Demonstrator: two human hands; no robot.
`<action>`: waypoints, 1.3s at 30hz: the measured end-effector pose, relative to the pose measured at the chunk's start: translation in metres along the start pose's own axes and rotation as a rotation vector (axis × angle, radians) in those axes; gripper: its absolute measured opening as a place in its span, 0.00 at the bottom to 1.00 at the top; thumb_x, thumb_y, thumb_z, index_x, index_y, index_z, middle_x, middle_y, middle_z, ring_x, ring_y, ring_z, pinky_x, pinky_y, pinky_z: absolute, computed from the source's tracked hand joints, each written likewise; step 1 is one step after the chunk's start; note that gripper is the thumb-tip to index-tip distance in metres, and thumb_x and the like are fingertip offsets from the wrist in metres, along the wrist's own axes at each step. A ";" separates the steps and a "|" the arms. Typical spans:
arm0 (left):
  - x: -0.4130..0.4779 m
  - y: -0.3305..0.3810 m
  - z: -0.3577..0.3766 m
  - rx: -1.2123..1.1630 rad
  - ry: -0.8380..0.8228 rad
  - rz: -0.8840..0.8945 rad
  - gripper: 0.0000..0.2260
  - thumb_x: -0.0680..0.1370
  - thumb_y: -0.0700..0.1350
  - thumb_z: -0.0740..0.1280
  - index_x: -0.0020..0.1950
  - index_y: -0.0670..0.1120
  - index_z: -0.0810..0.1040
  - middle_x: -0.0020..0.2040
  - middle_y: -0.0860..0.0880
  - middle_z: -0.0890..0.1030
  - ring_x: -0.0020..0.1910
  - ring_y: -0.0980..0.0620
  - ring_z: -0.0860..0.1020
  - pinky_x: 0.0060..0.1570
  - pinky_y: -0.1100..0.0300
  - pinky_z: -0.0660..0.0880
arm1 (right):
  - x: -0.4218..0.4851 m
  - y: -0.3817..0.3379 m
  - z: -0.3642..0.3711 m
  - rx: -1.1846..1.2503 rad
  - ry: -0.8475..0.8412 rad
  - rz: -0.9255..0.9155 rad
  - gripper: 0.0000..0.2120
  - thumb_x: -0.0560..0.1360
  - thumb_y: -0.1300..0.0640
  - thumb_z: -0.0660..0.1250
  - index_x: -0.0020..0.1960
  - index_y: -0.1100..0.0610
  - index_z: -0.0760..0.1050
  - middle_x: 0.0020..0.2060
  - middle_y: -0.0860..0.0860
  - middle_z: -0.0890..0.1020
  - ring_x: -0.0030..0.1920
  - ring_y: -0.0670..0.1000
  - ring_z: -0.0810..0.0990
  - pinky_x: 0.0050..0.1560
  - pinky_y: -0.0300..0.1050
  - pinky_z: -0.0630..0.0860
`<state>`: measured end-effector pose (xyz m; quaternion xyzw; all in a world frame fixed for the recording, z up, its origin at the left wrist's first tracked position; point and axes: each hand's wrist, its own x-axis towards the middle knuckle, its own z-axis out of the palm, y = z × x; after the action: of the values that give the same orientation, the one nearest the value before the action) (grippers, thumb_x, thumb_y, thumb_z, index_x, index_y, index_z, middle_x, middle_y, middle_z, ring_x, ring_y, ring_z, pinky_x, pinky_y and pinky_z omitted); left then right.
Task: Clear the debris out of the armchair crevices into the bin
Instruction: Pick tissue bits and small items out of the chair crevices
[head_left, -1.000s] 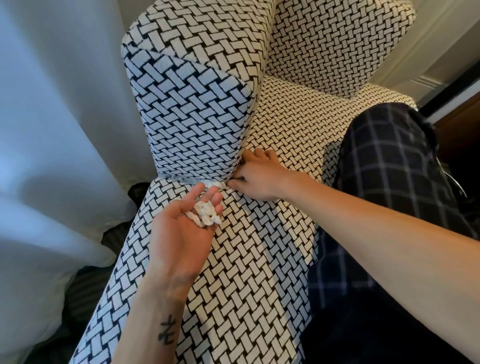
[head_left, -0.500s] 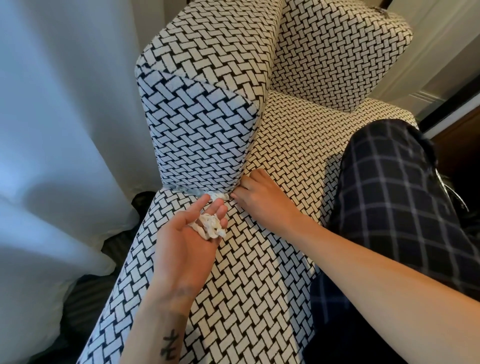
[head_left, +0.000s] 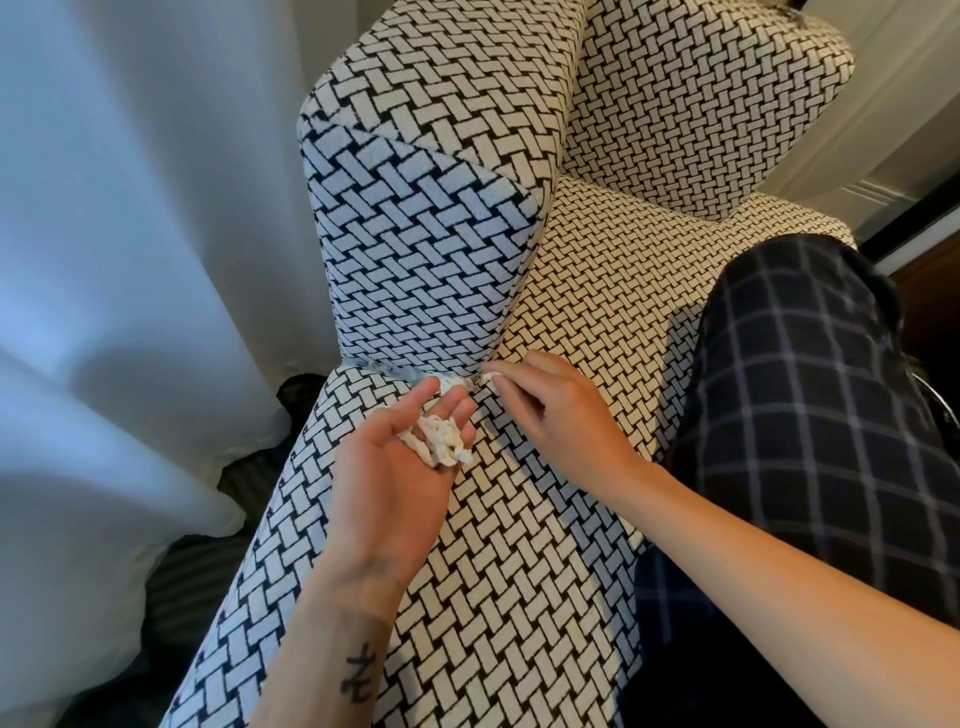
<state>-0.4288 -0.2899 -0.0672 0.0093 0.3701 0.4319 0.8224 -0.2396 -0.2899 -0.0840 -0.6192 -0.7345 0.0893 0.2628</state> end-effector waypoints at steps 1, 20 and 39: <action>0.001 -0.001 -0.001 -0.002 -0.005 0.001 0.17 0.82 0.39 0.57 0.68 0.38 0.77 0.61 0.38 0.83 0.62 0.41 0.83 0.68 0.48 0.73 | 0.001 -0.005 -0.001 0.015 0.001 -0.014 0.16 0.83 0.56 0.62 0.68 0.58 0.78 0.41 0.42 0.71 0.42 0.40 0.67 0.45 0.31 0.67; 0.000 0.005 -0.002 -0.109 -0.032 0.063 0.19 0.79 0.35 0.58 0.70 0.39 0.74 0.64 0.37 0.81 0.64 0.41 0.81 0.65 0.50 0.75 | 0.013 -0.031 0.000 0.133 -0.104 0.110 0.14 0.84 0.50 0.61 0.66 0.50 0.79 0.54 0.43 0.81 0.55 0.42 0.78 0.58 0.46 0.77; -0.005 0.010 0.000 -0.166 0.099 0.227 0.16 0.81 0.38 0.57 0.66 0.38 0.77 0.61 0.39 0.83 0.60 0.42 0.83 0.67 0.49 0.75 | 0.036 -0.041 0.028 -0.521 -0.210 0.029 0.08 0.84 0.54 0.60 0.57 0.52 0.77 0.38 0.50 0.83 0.38 0.55 0.82 0.34 0.46 0.71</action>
<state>-0.4372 -0.2878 -0.0604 -0.0380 0.3697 0.5512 0.7470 -0.2920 -0.2585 -0.0788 -0.6638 -0.7469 -0.0354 0.0160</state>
